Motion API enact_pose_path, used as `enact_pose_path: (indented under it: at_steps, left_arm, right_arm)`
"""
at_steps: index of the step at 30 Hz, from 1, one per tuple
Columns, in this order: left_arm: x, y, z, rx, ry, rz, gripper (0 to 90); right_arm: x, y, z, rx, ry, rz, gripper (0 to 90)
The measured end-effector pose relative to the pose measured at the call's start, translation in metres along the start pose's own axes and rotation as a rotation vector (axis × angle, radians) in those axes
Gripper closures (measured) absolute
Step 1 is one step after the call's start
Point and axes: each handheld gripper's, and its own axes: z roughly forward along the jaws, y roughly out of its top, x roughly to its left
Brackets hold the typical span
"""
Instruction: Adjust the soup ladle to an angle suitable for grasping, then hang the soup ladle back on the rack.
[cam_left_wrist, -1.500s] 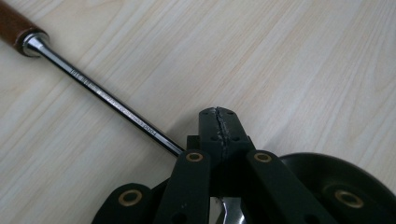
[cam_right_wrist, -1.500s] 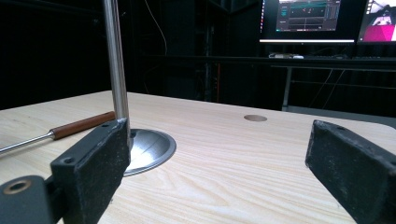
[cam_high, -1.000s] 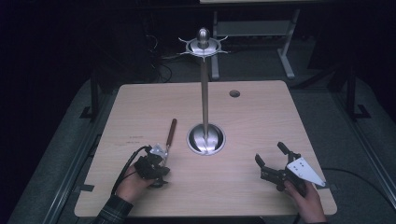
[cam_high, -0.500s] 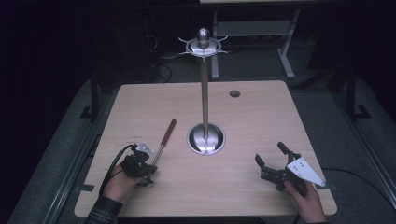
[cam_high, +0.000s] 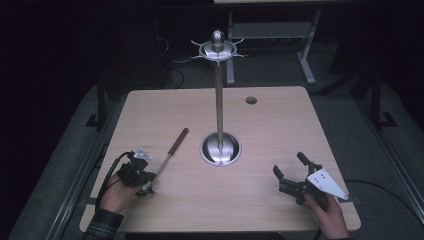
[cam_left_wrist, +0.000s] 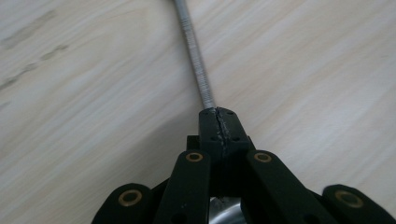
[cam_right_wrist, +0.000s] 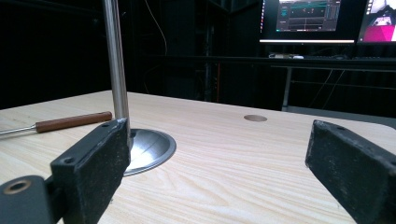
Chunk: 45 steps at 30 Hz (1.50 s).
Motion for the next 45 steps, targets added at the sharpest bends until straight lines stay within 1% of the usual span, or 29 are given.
enact_pose_path:
  at_steps: [2,3,6,8,10,11,12,13,17,20,21,24,25,26,28,29,30,33,34,35,36,37,39,40,41,42,43,44,45]
  left_arm:
    - [0.003,-0.001,0.0,-0.005,0.004,-0.018,89.9]
    - [0.005,-0.002,-0.002,-0.012,0.0,-0.018,89.9]
    - [0.004,-0.001,-0.003,-0.016,-0.002,-0.02,89.9]
    - [0.002,0.001,-0.004,-0.034,-0.014,-0.027,89.8]
    - [0.003,0.003,-0.004,-0.039,-0.022,-0.026,89.7]
    - [0.002,0.004,-0.003,-0.05,-0.029,-0.036,89.4]
    - [0.003,0.006,-0.004,-0.048,-0.031,-0.032,88.4]
    - [0.003,0.008,-0.004,-0.056,-0.032,-0.037,87.3]
    - [0.005,0.016,-0.005,-0.068,-0.037,-0.058,80.7]
    - [0.008,0.023,-0.003,-0.063,-0.048,-0.074,70.4]
    - [0.009,0.026,-0.002,-0.059,-0.057,-0.089,67.5]
    - [0.012,0.035,0.002,-0.054,-0.064,-0.097,59.9]
    - [0.014,0.038,0.003,-0.048,-0.072,-0.091,58.1]
    - [0.014,0.04,0.004,-0.041,-0.081,-0.093,57.3]
    - [0.016,0.045,0.006,-0.036,-0.087,-0.092,53.8]
    - [0.016,0.048,0.007,-0.032,-0.089,-0.088,53.6]
    - [0.017,0.05,0.008,-0.031,-0.087,-0.094,52.6]
    - [0.019,0.059,0.009,-0.03,-0.084,-0.088,50.3]
    - [0.019,0.059,0.009,-0.03,-0.084,-0.088,49.3]
    - [0.02,0.066,0.011,-0.029,-0.076,-0.085,47.8]
    - [0.02,0.07,0.013,-0.043,-0.075,-0.099,46.6]
    - [0.02,0.074,0.014,-0.038,-0.067,-0.093,45.4]
    - [0.02,0.08,0.016,-0.04,-0.049,-0.092,45.0]
    - [0.02,0.08,0.016,-0.04,-0.049,-0.092,44.8]
    - [0.021,0.086,0.02,-0.037,-0.053,-0.088,45.6]
    - [0.021,0.086,0.02,-0.037,-0.053,-0.088,45.6]
    - [0.022,0.091,0.025,-0.024,-0.043,-0.08,45.7]
    - [0.022,0.093,0.027,-0.019,-0.046,-0.078,46.8]
    - [0.023,0.095,0.029,-0.011,-0.046,-0.068,47.9]
  right_arm:
    - [0.0,0.0,0.0,0.0,0.0,0.0,6.1]
    - [0.0,0.0,0.0,0.0,0.0,0.0,6.1]
    - [0.0,0.0,0.0,0.0,0.0,0.0,6.1]
    - [0.0,0.0,0.0,0.0,0.0,-0.001,6.1]
    - [0.0,0.0,0.0,0.0,0.0,0.0,6.1]
    - [0.0,0.0,0.0,0.0,0.0,-0.001,6.2]
    - [0.0,0.0,0.0,0.0,0.0,0.0,6.1]
    - [0.0,0.0,0.0,0.0,0.0,-0.001,6.1]
    - [0.0,0.0,0.0,0.0,0.0,-0.001,6.1]
    - [0.0,0.0,0.0,0.0,0.0,0.0,6.1]
    - [0.0,0.0,0.0,0.0,0.0,-0.001,6.1]
    - [0.0,0.0,0.0,0.0,-0.001,0.0,6.1]
    - [0.0,0.0,0.0,0.0,-0.001,-0.001,6.1]
    - [0.0,0.0,0.0,0.0,-0.001,0.0,6.2]
    - [0.0,0.0,0.0,0.0,-0.001,0.0,6.2]
    - [0.0,0.0,0.0,0.0,-0.001,0.0,6.1]
    - [0.0,0.0,0.0,0.0,-0.002,0.0,6.1]
    - [0.0,0.0,0.0,0.0,-0.003,0.0,6.1]
    - [0.0,0.0,0.0,0.0,-0.003,0.0,6.2]
    - [0.0,0.0,0.0,0.0,-0.003,0.0,6.1]
    - [0.0,0.0,0.0,-0.001,-0.003,0.0,6.1]
    - [0.0,0.0,0.0,-0.001,-0.004,0.001,6.1]
    - [0.0,0.0,0.0,-0.001,-0.004,0.0,6.1]
    - [0.0,0.0,0.0,-0.001,-0.004,0.0,6.1]
    - [0.0,0.0,0.0,-0.001,-0.004,0.0,6.1]
    - [0.0,0.0,0.0,-0.001,-0.003,0.0,6.1]
    - [0.0,0.0,0.0,-0.001,-0.003,0.001,6.1]
    - [0.0,0.0,0.0,-0.001,-0.003,0.001,6.1]
    - [-0.001,0.0,0.0,-0.001,-0.003,0.0,6.1]
